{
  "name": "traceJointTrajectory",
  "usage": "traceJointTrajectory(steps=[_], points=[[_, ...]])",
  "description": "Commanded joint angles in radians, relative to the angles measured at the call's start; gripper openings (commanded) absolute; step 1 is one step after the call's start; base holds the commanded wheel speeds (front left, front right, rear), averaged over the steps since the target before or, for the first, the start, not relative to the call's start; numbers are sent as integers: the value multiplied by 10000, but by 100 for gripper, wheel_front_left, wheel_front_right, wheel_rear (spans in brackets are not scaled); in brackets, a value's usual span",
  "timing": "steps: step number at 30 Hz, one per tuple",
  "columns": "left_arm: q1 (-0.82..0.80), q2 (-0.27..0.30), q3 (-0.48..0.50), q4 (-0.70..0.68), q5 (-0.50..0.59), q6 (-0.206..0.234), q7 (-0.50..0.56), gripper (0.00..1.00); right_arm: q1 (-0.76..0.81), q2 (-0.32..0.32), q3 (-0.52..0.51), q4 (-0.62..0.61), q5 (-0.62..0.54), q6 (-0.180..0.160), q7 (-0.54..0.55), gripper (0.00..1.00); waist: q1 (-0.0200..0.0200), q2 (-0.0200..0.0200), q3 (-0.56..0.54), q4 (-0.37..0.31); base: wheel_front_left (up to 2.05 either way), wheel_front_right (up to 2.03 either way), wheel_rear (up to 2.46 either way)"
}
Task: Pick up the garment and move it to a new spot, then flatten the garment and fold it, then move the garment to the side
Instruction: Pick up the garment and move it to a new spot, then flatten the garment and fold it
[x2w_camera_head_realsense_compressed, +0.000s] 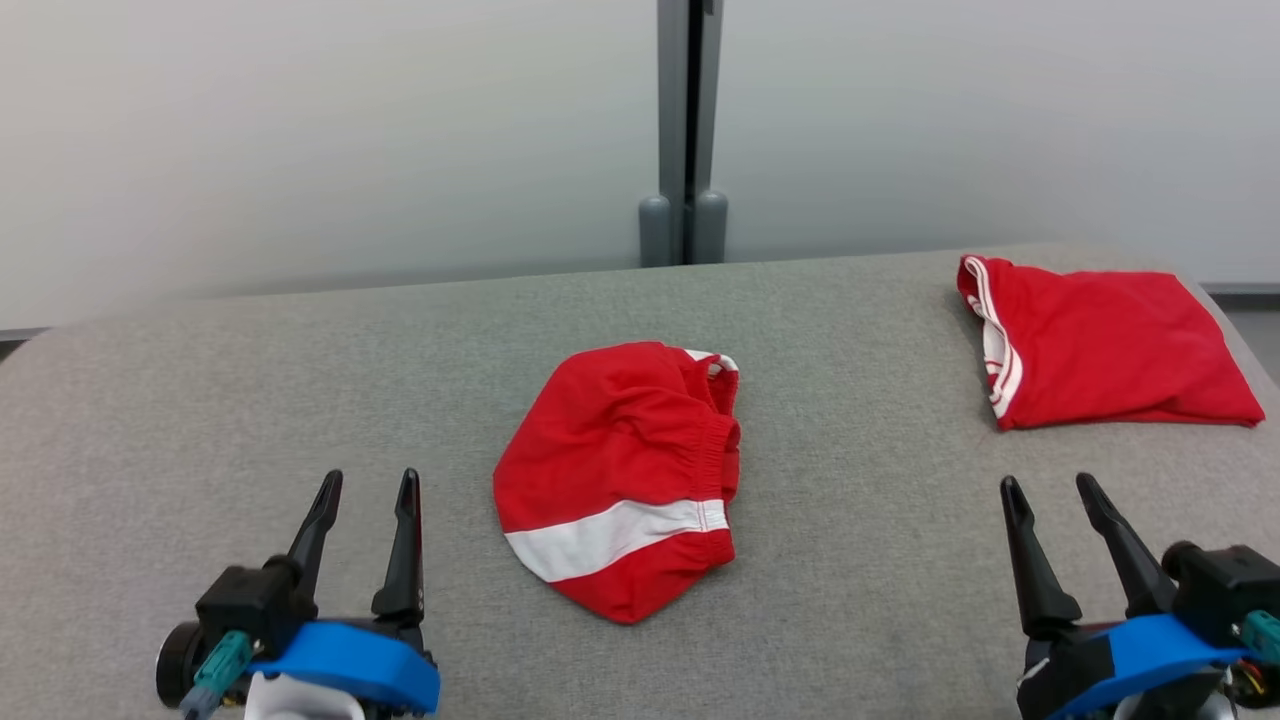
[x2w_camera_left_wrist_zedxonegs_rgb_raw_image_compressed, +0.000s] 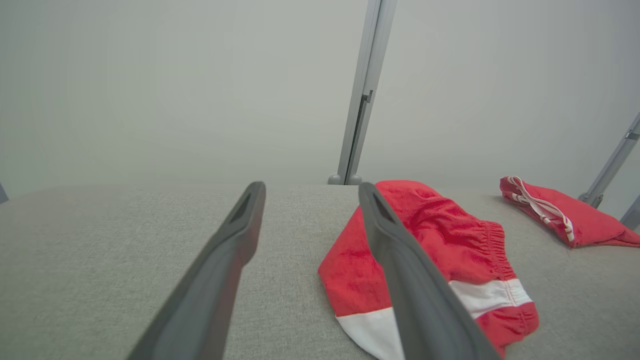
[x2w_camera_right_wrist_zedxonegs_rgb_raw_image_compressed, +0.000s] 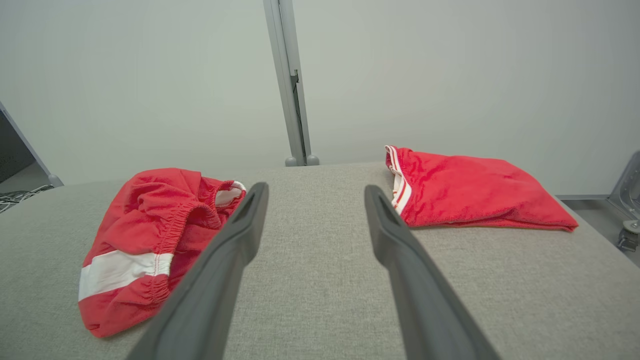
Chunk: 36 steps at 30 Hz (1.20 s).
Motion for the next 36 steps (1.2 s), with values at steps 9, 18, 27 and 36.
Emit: traceJointTrajectory(steps=[9,18,27,36], points=[[1370,-63,1067,-1538,593,163,-64,100,368,-16,-359,588,346,3,-207,100,1,0,-256,531,0,0,0],[2369,-515,1950,-1618,1166,-94,-67,100,437,-17,17,1203,389,2,-561,100,1,0,-381,649,0,0,0],[2199,-493,1731,-628,1433,-224,-68,100,373,-16,118,1500,183,2,-542,100,1,0,-439,781,0,0,0],[2046,-499,1775,-664,1539,-333,-69,100,365,-16,132,1349,3,2,-502,100,1,0,-425,827,0,0,0]])
